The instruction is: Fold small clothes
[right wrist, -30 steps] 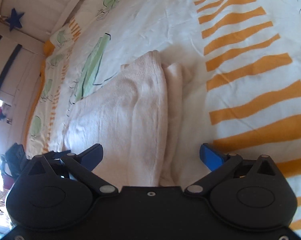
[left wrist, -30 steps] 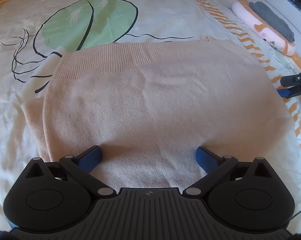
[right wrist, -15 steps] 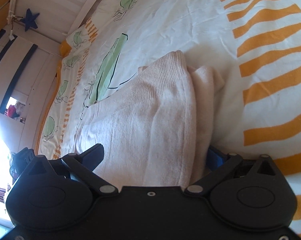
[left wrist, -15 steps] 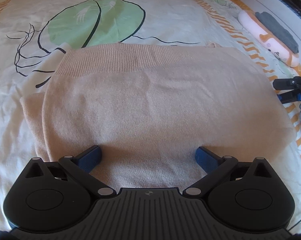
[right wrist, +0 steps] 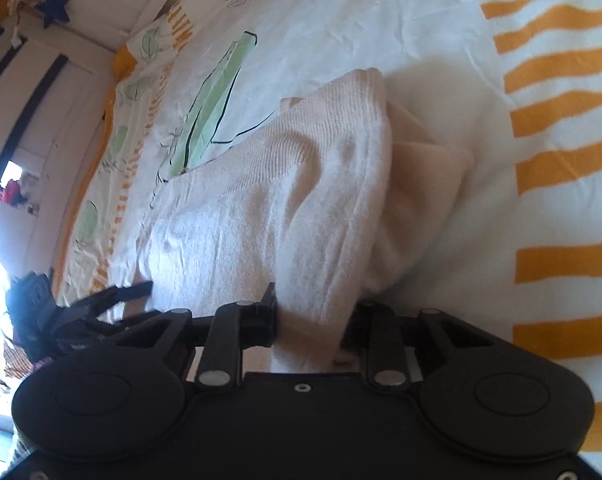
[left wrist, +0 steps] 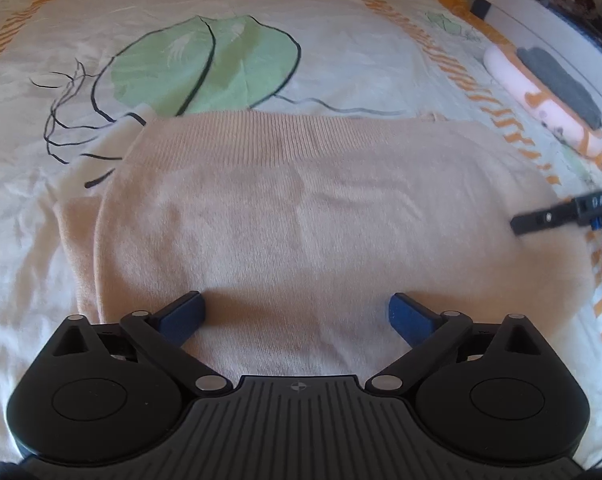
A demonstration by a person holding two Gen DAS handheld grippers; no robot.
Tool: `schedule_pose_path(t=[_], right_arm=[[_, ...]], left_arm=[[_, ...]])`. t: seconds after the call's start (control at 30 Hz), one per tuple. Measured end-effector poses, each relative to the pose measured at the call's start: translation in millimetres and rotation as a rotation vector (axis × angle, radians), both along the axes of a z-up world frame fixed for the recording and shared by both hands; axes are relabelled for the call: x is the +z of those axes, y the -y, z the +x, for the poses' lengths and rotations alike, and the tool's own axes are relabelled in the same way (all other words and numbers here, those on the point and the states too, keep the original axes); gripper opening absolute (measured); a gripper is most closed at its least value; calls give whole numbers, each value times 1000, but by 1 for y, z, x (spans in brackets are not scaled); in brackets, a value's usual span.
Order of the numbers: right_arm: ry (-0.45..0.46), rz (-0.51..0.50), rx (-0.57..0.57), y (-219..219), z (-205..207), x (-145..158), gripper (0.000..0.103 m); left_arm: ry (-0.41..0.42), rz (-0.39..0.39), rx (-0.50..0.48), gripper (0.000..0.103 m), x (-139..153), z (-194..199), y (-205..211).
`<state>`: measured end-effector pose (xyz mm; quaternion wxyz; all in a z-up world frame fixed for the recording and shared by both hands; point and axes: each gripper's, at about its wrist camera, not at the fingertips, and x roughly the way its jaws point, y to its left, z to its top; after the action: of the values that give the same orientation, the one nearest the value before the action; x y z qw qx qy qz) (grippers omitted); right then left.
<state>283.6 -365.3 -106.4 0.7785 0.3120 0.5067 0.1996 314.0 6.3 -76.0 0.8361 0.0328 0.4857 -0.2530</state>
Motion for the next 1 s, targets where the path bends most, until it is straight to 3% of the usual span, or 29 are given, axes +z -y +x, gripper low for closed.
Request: schedule_pose_path(t=[0.17,0.3,0.47,0.53,0.63,0.8,1.0], right_arm=[[12,-56,11,-5,-2,9,34],[39,-55,9,-5,-4,19,34],[48,-49,-3,-3,-6,23,34],[52,-45,-9,-2,-6,25,34],[56,-38,-16,-2,-6,27,34],[66,-43,-25,-2,-6,29,34],[75,-63,-37,-5,-9,30,34]], left_arm=[[34,-29,99,88,23,14,13],[41,-1,122,88,27,31,41],[35,77,112,87,18,44,77],[17,142,87,88,6,45,90],[61,214,55,89,-5,38,100],[71,142,84,87,16,27,77],[90,88,138,87,42,11,19]])
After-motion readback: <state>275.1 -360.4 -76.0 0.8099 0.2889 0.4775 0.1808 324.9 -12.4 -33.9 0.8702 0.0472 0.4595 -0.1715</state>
